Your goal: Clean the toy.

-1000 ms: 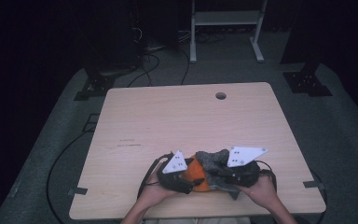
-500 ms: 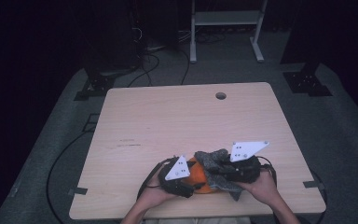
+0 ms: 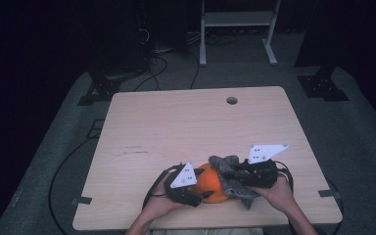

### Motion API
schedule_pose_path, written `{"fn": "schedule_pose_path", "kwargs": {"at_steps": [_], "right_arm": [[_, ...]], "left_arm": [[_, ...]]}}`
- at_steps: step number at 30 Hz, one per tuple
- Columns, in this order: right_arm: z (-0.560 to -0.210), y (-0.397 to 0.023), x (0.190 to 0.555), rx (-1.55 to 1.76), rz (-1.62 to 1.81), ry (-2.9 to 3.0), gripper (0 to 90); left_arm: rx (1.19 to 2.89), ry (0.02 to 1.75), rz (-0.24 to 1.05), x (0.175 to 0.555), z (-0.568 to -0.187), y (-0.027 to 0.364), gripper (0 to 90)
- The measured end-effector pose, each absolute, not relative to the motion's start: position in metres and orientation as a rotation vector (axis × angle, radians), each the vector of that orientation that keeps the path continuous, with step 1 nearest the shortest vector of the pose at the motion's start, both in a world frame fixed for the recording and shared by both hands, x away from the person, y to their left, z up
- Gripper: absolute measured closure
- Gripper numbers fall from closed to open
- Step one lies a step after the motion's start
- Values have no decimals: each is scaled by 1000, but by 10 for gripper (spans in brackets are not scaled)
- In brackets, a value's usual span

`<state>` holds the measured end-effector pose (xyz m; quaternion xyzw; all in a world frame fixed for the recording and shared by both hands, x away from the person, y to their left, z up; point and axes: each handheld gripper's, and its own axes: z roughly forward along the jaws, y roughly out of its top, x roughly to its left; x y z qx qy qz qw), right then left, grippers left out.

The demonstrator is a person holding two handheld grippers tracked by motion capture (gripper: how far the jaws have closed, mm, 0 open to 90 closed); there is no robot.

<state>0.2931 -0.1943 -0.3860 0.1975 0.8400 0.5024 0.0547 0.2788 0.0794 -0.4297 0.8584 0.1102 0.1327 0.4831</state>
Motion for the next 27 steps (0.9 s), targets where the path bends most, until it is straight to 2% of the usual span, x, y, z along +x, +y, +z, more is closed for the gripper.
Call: {"fn": "schedule_pose_path", "kwargs": {"at_steps": [4, 7, 14, 20, 25, 27], "right_arm": [[-392, -208, 297, 690, 1524, 2541, 765], [-385, -200, 289, 614, 1592, 2541, 764], [-403, -201, 299, 711, 1471, 2561, 764], [-383, -182, 284, 544, 1561, 2531, 763], [-405, -187, 299, 687, 1448, 2564, 763], [-399, -185, 294, 656, 1475, 2546, 763]], "left_arm": [[2059, 309, 273, 285, -428, 85, 372], [2037, 350, 247, 289, -428, 90, 381], [2009, 395, 244, 293, -425, 102, 387], [1974, 422, 212, 295, -421, 106, 400], [1986, 437, 234, 295, -421, 112, 402], [1989, 436, 238, 295, -420, 110, 404]]}}
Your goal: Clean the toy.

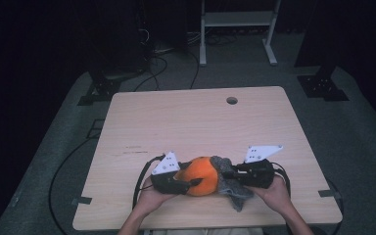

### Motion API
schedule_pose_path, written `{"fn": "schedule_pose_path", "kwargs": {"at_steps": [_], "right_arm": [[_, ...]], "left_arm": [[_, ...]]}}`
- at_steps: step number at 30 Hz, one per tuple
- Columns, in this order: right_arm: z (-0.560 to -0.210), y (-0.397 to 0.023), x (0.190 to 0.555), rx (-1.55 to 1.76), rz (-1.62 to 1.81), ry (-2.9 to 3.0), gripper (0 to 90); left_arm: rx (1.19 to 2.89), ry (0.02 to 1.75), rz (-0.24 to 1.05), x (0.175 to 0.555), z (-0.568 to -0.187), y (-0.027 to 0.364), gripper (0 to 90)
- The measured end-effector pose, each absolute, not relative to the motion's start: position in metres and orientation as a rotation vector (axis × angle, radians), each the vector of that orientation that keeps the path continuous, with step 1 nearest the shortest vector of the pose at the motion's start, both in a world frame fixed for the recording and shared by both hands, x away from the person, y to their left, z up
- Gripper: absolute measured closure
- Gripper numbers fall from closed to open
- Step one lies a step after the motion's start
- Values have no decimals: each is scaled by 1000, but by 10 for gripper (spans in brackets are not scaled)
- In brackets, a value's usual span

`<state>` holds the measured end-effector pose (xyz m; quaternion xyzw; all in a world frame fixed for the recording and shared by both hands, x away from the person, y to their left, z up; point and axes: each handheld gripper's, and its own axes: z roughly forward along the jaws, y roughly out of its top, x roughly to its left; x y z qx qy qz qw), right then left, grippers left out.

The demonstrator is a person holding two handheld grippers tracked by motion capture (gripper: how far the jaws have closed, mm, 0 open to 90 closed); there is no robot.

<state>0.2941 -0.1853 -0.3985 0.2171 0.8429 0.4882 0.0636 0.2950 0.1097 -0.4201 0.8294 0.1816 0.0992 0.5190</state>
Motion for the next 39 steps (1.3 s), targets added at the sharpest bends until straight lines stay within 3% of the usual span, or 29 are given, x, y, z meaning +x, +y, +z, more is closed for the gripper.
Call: {"fn": "schedule_pose_path", "kwargs": {"at_steps": [3, 8, 12, 16, 17, 19, 23, 28, 34, 39], "right_arm": [[-385, -176, 284, 551, 1545, 2525, 763], [-400, -182, 294, 641, 1459, 2537, 763], [-388, -174, 284, 564, 1496, 2522, 762], [-394, -172, 289, 573, 1444, 2531, 761], [-395, -175, 290, 597, 1438, 2527, 762], [-395, -181, 292, 634, 1436, 2515, 762], [-386, -164, 278, 515, 1434, 2512, 761], [-386, -156, 279, 503, 1411, 2522, 761], [-392, -186, 294, 678, 1387, 2471, 763], [-383, -165, 280, 529, 1402, 2494, 762]], "left_arm": [[1973, 444, 200, 296, -421, 108, 406], [1973, 464, 208, 297, -423, 109, 405], [1983, 464, 228, 296, -424, 102, 377], [2008, 459, 232, 296, -426, 99, 170], [2013, 461, 233, 297, -426, 98, 156], [2018, 459, 246, 296, -428, 96, 176], [2055, 414, 306, 291, -429, 88, 299], [2075, 376, 325, 287, -430, 88, 347], [2080, 339, 315, 286, -432, 90, 334], [2094, 309, 324, 284, -433, 88, 304]]}}
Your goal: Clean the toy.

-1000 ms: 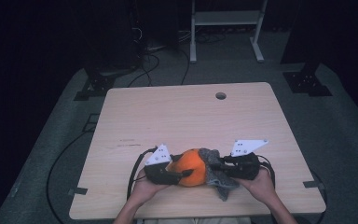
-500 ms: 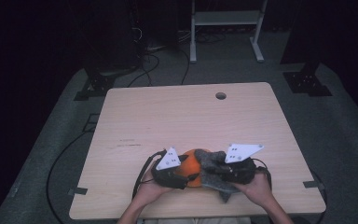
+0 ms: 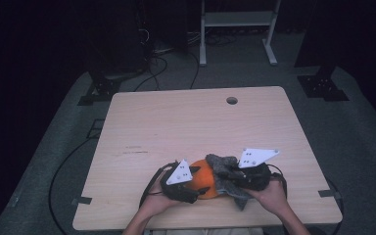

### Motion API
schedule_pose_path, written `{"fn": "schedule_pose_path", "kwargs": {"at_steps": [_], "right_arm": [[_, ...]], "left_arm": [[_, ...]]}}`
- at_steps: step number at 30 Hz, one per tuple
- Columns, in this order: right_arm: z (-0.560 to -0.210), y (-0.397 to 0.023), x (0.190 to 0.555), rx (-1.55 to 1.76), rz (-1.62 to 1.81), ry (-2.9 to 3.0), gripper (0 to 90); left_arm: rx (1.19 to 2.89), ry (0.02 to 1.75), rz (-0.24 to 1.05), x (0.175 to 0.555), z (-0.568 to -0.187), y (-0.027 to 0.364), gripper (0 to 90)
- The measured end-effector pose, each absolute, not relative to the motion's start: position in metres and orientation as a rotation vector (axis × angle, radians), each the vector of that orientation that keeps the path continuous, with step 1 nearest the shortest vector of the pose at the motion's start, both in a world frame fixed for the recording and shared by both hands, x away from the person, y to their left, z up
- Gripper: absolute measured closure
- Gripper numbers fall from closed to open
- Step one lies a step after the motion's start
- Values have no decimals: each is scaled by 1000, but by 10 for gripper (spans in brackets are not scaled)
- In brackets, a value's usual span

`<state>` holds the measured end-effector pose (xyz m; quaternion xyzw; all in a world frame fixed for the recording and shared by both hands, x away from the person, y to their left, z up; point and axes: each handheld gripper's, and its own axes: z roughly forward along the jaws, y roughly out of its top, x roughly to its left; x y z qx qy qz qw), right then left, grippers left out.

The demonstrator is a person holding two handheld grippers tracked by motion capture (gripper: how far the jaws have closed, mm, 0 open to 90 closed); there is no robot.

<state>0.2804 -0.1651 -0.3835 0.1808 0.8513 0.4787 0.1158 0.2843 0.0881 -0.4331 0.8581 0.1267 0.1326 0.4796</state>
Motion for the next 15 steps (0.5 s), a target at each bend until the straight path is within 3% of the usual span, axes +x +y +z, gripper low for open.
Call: {"fn": "schedule_pose_path", "kwargs": {"at_steps": [7, 15], "right_arm": [[-402, -191, 300, 712, 1400, 2514, 764], [-391, -177, 298, 621, 1468, 2518, 764]], "left_arm": [[2100, 285, 308, 285, -433, 96, 322], [2118, 232, 322, 282, -433, 95, 313]]}}
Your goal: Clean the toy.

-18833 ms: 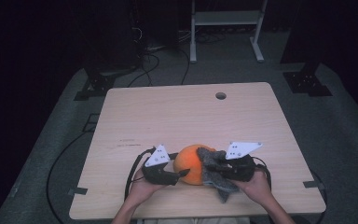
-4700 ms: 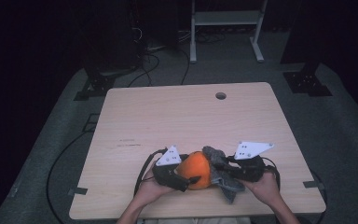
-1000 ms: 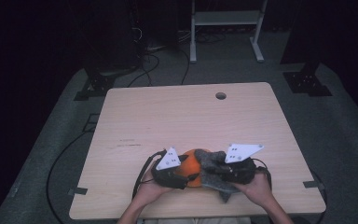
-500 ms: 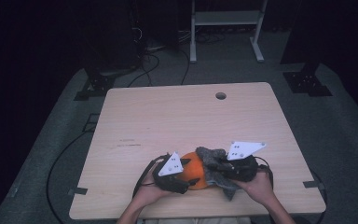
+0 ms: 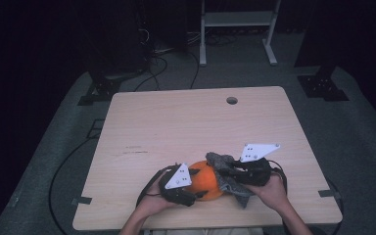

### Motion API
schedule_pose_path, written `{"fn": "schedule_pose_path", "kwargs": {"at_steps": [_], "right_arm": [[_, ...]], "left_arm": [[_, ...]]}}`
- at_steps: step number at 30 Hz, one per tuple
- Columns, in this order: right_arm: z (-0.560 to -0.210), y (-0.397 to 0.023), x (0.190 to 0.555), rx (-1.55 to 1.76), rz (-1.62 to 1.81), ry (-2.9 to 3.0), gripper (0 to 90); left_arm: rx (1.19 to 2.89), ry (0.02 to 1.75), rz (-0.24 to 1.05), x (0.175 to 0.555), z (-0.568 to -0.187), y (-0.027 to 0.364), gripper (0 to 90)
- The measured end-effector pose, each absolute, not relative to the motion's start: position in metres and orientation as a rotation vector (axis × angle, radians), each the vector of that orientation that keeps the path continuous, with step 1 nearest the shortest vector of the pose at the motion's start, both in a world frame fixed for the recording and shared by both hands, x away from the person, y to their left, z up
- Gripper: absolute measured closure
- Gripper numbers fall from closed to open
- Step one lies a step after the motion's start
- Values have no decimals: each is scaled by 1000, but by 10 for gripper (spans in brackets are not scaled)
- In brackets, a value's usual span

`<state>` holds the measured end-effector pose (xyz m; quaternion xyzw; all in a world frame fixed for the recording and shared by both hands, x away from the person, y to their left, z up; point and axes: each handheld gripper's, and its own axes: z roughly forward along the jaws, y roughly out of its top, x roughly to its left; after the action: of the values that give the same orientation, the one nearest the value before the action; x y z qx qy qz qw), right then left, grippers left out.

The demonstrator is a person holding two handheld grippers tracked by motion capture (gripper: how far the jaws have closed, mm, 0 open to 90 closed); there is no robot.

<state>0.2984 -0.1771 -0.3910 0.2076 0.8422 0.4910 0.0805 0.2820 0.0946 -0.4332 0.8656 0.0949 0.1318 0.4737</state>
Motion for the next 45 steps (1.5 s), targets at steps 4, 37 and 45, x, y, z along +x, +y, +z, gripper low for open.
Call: {"fn": "schedule_pose_path", "kwargs": {"at_steps": [4, 37, 45], "right_arm": [[-399, -188, 306, 727, 1493, 2520, 764], [-408, -185, 301, 712, 1537, 2507, 760], [-399, -176, 292, 623, 1513, 2499, 757]], "left_arm": [[2083, 294, 288, 288, -432, 93, 198], [2010, 471, 213, 292, -420, 107, 391], [2018, 473, 227, 293, -423, 104, 383]]}}
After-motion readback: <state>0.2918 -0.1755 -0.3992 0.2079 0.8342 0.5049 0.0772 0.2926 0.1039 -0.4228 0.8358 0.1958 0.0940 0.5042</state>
